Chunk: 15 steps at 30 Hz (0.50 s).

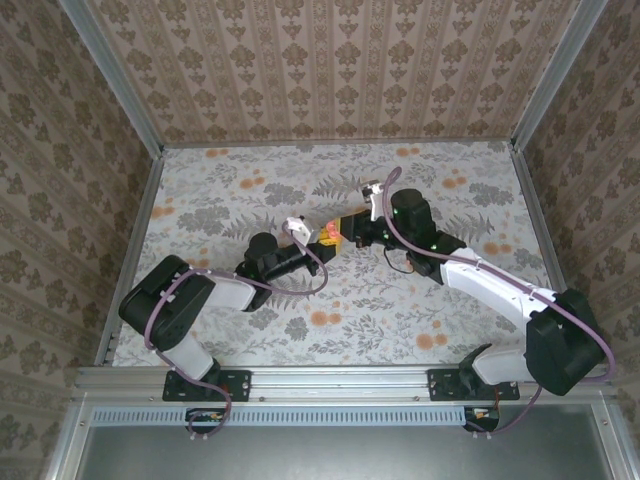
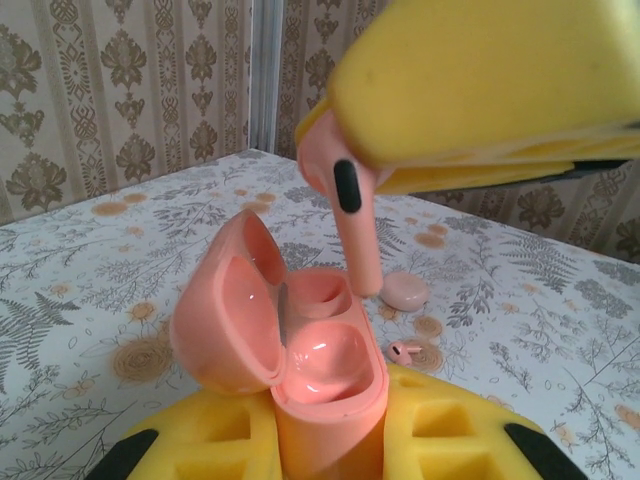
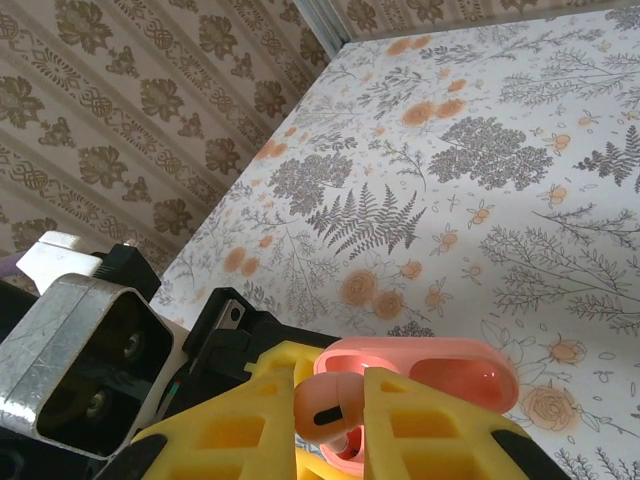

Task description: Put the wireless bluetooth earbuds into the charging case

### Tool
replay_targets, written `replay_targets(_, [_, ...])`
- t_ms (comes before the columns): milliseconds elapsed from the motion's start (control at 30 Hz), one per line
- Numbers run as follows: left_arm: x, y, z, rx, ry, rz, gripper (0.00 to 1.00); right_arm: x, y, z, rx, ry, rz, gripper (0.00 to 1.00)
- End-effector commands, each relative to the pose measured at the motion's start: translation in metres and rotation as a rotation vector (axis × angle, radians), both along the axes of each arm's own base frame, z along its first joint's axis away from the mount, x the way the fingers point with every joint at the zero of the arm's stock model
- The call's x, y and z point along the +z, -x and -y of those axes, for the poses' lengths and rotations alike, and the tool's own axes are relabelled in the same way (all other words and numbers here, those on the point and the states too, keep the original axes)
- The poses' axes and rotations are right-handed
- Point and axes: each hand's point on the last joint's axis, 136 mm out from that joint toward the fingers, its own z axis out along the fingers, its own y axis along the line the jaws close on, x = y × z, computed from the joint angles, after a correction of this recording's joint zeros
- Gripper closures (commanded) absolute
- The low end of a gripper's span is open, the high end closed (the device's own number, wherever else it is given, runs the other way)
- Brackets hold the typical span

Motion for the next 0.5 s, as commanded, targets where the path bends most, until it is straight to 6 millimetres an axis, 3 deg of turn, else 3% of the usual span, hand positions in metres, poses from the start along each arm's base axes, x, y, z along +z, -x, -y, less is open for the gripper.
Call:
replay_targets(0, [0.020,-0.002,0.001,-0.006,0.063,0.033,0.88,0.001,-0.003,-0.003,-0.015,-0.011,0.021,0.82])
replay_targets(467, [0.033,-0.005,0.000,-0.001,0.095,0.041,0.88,-0.007,-0.003,-0.015,-0.003,-0.010,0.022,0.82])
